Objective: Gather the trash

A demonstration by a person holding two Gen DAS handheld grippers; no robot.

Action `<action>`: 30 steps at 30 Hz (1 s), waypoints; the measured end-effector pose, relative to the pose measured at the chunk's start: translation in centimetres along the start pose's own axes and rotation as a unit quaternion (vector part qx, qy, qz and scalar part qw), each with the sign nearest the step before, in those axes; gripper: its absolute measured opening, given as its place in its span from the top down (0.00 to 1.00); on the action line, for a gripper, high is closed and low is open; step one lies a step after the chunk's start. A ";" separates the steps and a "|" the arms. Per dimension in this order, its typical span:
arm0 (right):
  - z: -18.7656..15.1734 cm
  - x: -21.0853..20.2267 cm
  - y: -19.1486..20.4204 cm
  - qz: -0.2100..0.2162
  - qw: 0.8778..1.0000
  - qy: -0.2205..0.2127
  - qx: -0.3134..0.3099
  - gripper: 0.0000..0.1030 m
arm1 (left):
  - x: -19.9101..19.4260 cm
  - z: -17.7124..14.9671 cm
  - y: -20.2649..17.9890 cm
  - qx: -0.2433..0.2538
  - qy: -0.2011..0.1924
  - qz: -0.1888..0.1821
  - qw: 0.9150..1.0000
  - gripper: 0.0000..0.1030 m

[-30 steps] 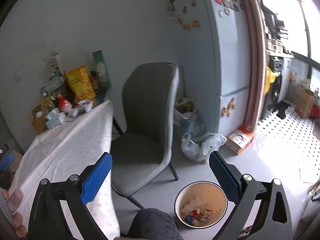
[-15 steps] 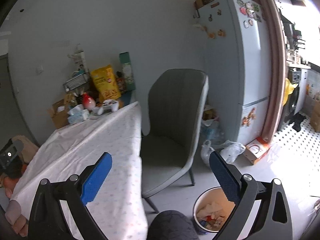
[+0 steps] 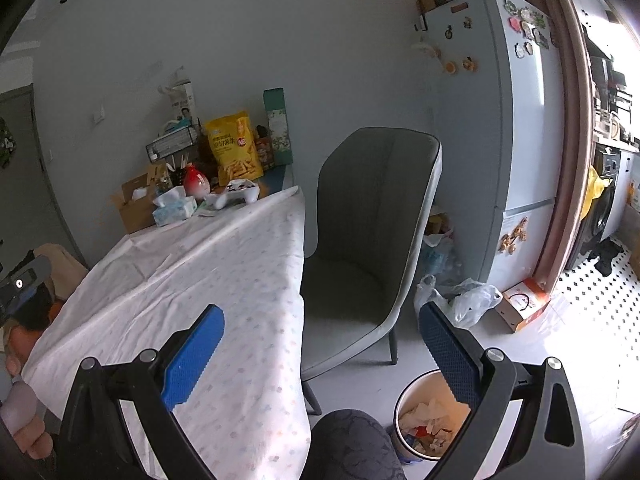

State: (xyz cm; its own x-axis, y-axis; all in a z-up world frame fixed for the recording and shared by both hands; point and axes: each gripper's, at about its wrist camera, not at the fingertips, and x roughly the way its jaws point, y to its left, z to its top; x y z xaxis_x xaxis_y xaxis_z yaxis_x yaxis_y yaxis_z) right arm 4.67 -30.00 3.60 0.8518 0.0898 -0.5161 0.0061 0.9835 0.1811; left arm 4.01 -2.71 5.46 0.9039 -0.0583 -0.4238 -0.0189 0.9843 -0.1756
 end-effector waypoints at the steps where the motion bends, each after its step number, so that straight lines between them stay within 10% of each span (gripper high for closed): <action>1: 0.0 0.0 0.0 0.003 1.000 0.002 0.000 0.07 | 0.1 0.0 0.0 0.000 0.001 0.000 1.000 0.06; 30: -1.3 1.2 0.8 0.022 1.000 0.018 -0.008 0.07 | 0.2 -0.3 0.4 -0.009 0.011 -0.002 1.000 0.06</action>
State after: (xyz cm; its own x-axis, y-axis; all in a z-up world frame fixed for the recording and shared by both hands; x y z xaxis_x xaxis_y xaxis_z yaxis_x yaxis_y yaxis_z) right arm 5.05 -28.93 2.06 0.8321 0.1374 -0.5373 -0.0391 0.9809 0.1904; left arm 4.08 -2.38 4.99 0.8943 -0.0667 -0.4424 -0.0228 0.9807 -0.1941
